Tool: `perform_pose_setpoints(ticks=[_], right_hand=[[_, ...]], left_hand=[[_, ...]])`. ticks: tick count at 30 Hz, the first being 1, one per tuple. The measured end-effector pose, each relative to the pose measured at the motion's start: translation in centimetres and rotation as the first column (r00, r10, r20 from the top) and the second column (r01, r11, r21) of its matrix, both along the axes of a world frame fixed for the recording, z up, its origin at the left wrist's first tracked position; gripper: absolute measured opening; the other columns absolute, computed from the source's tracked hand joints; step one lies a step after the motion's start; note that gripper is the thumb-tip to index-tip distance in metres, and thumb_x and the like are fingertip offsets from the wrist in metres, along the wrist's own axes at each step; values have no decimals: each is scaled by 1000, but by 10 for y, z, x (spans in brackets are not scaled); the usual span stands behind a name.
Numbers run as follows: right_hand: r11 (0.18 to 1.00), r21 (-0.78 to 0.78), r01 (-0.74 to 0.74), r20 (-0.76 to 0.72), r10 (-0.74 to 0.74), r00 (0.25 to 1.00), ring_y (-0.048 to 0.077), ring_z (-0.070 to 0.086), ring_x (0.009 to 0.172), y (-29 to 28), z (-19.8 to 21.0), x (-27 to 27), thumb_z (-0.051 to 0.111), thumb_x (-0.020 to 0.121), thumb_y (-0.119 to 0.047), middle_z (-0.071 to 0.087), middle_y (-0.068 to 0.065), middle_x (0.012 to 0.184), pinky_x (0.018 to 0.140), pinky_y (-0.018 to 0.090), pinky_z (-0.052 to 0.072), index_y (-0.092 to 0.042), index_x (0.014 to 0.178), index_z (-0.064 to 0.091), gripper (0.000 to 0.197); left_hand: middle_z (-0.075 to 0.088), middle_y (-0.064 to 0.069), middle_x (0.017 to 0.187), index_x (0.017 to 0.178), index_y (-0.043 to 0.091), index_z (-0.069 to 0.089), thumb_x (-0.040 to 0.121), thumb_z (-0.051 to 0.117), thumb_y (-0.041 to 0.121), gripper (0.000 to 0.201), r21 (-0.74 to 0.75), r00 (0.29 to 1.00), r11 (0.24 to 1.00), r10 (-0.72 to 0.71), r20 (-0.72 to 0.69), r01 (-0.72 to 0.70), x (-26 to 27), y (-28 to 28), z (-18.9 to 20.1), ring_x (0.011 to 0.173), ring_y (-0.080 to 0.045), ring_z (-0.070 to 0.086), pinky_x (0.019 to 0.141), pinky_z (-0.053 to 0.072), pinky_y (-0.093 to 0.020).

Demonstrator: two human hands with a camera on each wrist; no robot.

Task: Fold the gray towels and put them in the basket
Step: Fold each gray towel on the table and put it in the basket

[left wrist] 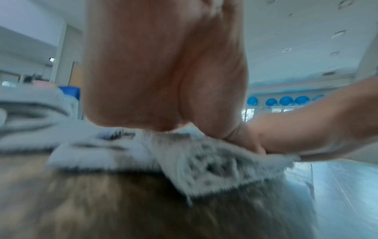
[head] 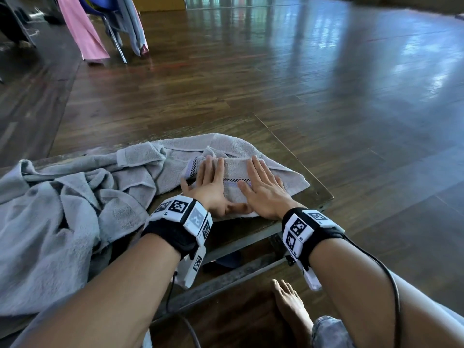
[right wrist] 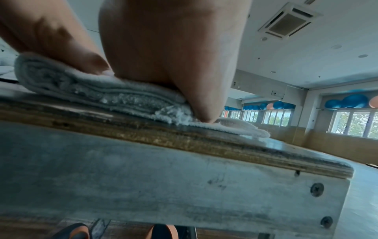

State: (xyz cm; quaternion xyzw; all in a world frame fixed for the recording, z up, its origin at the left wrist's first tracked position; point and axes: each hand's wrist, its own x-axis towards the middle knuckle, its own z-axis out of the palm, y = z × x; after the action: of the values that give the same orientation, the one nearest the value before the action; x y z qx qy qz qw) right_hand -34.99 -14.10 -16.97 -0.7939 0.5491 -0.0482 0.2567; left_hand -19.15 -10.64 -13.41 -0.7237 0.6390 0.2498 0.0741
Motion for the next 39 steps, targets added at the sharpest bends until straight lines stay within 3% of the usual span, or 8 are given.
perform_pose_setpoints(ticks=[7,12,16,22,29,32,34,39], right_hand=[[1000,-6,0,-12,0,1000,4,-24,151,-4,-4,2,18,105,-56,-24,-12,166,124,42,-8,-26,160,-14,70],[1000,-4,-6,-24,6,1000,4,-25,150,-5,-4,1,17,104,-58,-26,-13,165,124,43,-9,-27,159,-15,71],[1000,-9,-14,-33,13,999,5,-25,150,-3,-2,1,17,104,-57,-26,-11,165,125,45,-7,-25,159,-15,71],[997,6,73,18,-73,997,11,-25,152,4,7,8,19,102,-62,-26,-2,166,125,42,-8,-18,160,-13,80],[969,36,246,342,-244,908,26,0,155,34,50,15,20,99,-68,5,9,168,123,46,8,-15,161,6,83],[960,124,251,492,-279,825,26,35,141,50,73,21,21,100,-67,34,11,156,115,37,27,-17,156,15,76],[937,237,257,539,-347,767,12,55,104,60,90,26,21,97,-72,47,-1,137,88,21,38,-20,152,19,76],[927,242,287,640,-375,670,22,63,103,78,123,51,48,99,-57,60,11,122,84,38,54,-11,132,37,58]], left_hand=[[-3,-13,164,155,33,3,71,66,71,111,-141,964,953,265,-26,-266,21,1,22,151,-36,-4,116,6,-62],[64,-13,124,119,11,62,87,50,60,60,-290,901,856,379,-212,-429,24,-5,9,113,-33,60,91,47,-37],[69,-10,107,107,9,68,85,58,60,57,-230,874,867,357,-329,-441,23,-3,-1,100,-29,65,90,52,-38],[46,6,47,52,18,46,83,61,39,40,-294,763,813,258,-592,-503,12,-1,13,47,-14,48,50,32,-26],[58,-4,66,70,17,55,80,59,37,23,-205,483,771,148,-863,-603,12,21,47,60,-14,56,59,41,-33],[66,-5,68,74,14,64,83,60,39,27,-225,471,781,99,-876,-583,29,38,68,60,-15,61,62,47,-29],[75,-6,77,78,10,73,82,61,44,36,-212,435,803,65,-898,-557,43,49,85,70,-20,69,75,50,-36],[77,-7,82,78,15,78,81,58,58,48,-333,546,823,-33,-837,-461,84,88,134,78,-23,75,64,56,-29]])
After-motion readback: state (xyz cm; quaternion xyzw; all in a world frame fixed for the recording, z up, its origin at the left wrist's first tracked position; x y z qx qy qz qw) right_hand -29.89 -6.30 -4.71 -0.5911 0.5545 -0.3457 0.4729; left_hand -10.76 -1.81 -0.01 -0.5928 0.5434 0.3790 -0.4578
